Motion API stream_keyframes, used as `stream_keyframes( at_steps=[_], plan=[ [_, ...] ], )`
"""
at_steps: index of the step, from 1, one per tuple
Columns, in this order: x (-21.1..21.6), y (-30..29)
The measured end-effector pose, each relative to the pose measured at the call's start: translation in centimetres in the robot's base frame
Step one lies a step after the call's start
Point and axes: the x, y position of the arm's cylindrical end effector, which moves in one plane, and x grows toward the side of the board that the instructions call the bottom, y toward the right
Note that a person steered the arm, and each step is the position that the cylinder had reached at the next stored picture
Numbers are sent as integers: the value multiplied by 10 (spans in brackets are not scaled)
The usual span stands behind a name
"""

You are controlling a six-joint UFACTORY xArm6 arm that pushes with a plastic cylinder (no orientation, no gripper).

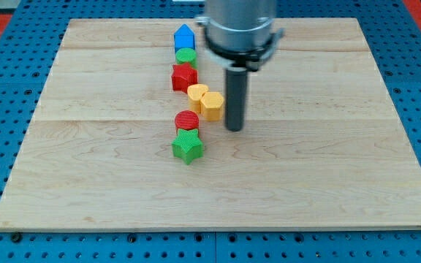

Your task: Keep yellow blocks in between red blocks

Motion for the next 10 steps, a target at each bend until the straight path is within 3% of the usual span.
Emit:
stream_keyframes(
  at_steps=[1,3,6,7,8,9,10],
  plan=[
    [-8,-6],
    [-22,-71],
    [6,-110],
    [2,-62],
    [-34,-61],
    [-43,-102],
    [-23,-100]
  ],
)
